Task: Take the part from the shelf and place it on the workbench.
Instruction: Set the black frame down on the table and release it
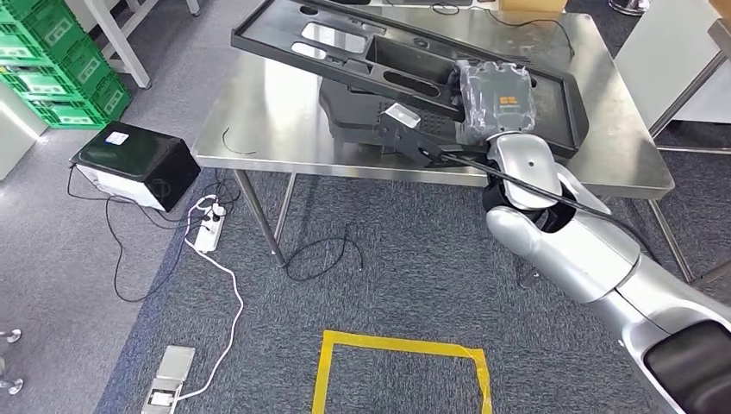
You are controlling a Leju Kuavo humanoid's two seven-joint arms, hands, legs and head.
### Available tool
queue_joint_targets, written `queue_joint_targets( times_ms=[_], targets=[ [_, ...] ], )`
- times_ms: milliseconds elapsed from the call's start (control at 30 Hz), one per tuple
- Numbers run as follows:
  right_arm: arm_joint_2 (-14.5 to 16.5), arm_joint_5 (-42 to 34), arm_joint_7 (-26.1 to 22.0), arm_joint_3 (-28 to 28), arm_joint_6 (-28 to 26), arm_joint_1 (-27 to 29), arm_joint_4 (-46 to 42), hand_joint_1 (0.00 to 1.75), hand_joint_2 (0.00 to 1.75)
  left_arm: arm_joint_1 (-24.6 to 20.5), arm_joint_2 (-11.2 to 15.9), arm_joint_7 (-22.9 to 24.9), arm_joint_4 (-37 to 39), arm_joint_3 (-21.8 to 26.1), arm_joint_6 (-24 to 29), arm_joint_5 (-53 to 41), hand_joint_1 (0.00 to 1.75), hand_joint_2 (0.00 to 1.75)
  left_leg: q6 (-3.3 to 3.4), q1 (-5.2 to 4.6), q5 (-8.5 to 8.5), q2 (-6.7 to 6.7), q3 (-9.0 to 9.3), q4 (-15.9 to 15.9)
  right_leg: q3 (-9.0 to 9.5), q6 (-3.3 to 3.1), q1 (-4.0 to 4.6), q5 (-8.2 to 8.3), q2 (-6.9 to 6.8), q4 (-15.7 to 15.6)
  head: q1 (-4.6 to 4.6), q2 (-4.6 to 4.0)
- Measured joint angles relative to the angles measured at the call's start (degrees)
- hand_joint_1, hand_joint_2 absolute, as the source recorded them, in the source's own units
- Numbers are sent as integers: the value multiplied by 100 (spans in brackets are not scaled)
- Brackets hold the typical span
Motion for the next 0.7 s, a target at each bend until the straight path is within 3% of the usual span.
queue_joint_targets(
  times_ms=[67, 133, 167, 233, 300, 333, 367, 400, 467, 600, 667, 700],
  targets=[
    [-9, -7, 1, -1, -1, -7, 9, 175, 175, -4, 0, 0, 0, 0, -1, -6, 0, 175, -66, 12, -23, 15, 15, 16, -3, -66, -3, 4, 60, -11, -38, 0],
    [-13, -16, 2, -3, -4, -23, 15, 175, 175, -9, -1, 0, -1, 0, -3, -27, 0, 175, -135, 32, -179, -57, -66, 255, 19, -125, -18, 8, 99, -39, -82, 0],
    [-12, -21, 2, -4, -6, -28, 15, 175, 175, -12, -2, 0, -1, -1, -5, -38, 0, 175, -158, 43, -318, -111, -175, 510, 31, -149, -27, 7, 112, -50, -114, 0],
    [-12, -31, 2, -4, -7, -28, 17, 175, 175, -8, -2, 0, -2, -2, -7, -50, 0, 175, -180, 47, -645, -168, -566, 1271, 44, -189, -16, -14, 148, -50, -189, 0],
    [-12, -40, 2, -3, -7, -20, 24, 175, 175, -2, -2, 0, -1, -2, -7, -55, 0, 175, -174, 44, -705, -178, -855, 1724, 69, -207, -1, -42, 196, -50, -228, 0],
    [-12, -45, 2, -3, -7, -17, 27, 175, 175, -1, -2, 0, 0, -2, -7, -59, 0, 175, -157, 41, -573, -179, -850, 1640, 91, -208, 5, -58, 218, -50, -245, 0],
    [-12, -49, 2, -3, -9, -16, 30, 175, 175, -1, -2, 0, 0, -2, -7, -62, 0, 175, -127, 36, -354, -183, -738, 1341, 125, -205, 8, -80, 239, -50, -263, 0],
    [-12, -53, 2, -3, -11, -16, 32, 175, 175, -1, 0, -1, 0, -2, -7, -65, 0, 175, -85, 23, -117, -194, -566, 916, 161, -197, 8, -105, 254, -51, -282, 0],
    [-13, -62, 3, -3, -16, -20, 38, 175, 175, -4, 4, -3, 0, -2, -7, -67, 0, 175, -6, -8, 146, -212, -266, 223, 215, -159, 17, -155, 279, -54, -305, 0],
    [-16, -79, 7, -4, -22, -12, 66, 175, 175, -7, 8, -9, 0, -3, -7, -75, 0, 175, 114, -34, 123, -209, -84, -98, 257, -16, -13, -110, 273, 24, -289, 0],
    [-22, -80, 9, -7, -26, -32, 74, 175, 175, -9, 8, -9, 0, -4, -5, -90, 0, 175, 165, -16, 118, -212, 25, -169, 112, 27, -16, -251, 250, 328, -236, 0],
    [-25, -82, 9, -7, -28, -39, 78, 175, 175, -15, 8, -9, 0, -4, -4, -96, 0, 175, 183, -12, 108, -213, 60, -185, -53, 42, -20, -385, 240, 623, -200, 0]
  ],
)
